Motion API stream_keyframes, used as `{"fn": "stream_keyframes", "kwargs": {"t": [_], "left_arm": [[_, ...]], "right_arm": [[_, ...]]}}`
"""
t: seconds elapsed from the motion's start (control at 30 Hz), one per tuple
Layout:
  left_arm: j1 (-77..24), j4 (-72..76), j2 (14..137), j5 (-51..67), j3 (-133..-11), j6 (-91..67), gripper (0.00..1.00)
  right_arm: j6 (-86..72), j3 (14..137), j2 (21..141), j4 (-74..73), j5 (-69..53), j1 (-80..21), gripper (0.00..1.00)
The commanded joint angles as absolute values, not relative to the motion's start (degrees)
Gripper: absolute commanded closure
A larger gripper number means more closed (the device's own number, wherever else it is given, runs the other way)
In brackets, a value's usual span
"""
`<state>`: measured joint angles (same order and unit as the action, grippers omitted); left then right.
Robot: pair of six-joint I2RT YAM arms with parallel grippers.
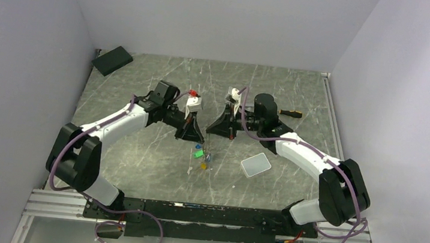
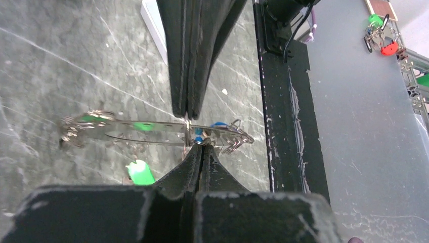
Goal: Remove the keys from the keyring
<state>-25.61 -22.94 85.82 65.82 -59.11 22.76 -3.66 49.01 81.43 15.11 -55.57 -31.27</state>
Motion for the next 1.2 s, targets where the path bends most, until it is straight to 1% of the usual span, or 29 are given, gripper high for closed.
{"fn": "stream_keyframes", "kwargs": {"t": [0.0,0.13,0.27,0.4,0.47,0.63,0.83,0.9,1.03,1.17], "left_arm": [[-26.89,-21.76,86.99,62.99,-57.93,21.28,1.0],[-26.89,-22.54,86.93,63.22,-58.33,21.03,1.0],[-26.32,-26.31,86.6,62.41,-58.85,22.91,1.0],[-23.16,-29.4,85.97,62.18,-60.59,23.1,1.0],[-21.4,-31.45,86.02,60.08,-62.5,22.56,1.0],[-16.75,-38.17,87.81,49.12,-68.04,23.25,1.0],[-11.19,-40.08,91.73,35.13,-69.69,21.69,1.0],[-9.41,-39.07,93.03,29.12,-69.88,20.39,1.0],[-8.27,-34.68,94.47,12.62,-69.05,15.26,1.0],[-8.26,-32.85,96.45,6.67,-69.0,12.97,1.0]], "right_arm": [[-5.45,49.43,80.6,23.67,-56.19,-30.49,1.0],[-4.99,48.75,80.51,23.59,-55.73,-30.34,1.0],[-4.17,48.48,80.14,22.71,-55.82,-29.65,1.0],[-3.2,48.25,79.72,21.46,-55.9,-29.12,1.0],[-3.04,48.21,79.54,21.15,-56.02,-28.76,1.0],[-2.77,48.22,79.3,20.74,-56.29,-28.08,1.0],[-1.79,48.17,79.53,19.9,-56.34,-27.97,1.0],[-1.68,48.01,79.61,19.83,-56.34,-28.01,1.0],[-1.24,48.08,79.77,19.37,-56.42,-28.0,1.0],[-1.01,48.09,80.24,19.01,-56.67,-28.09,1.0]]}}
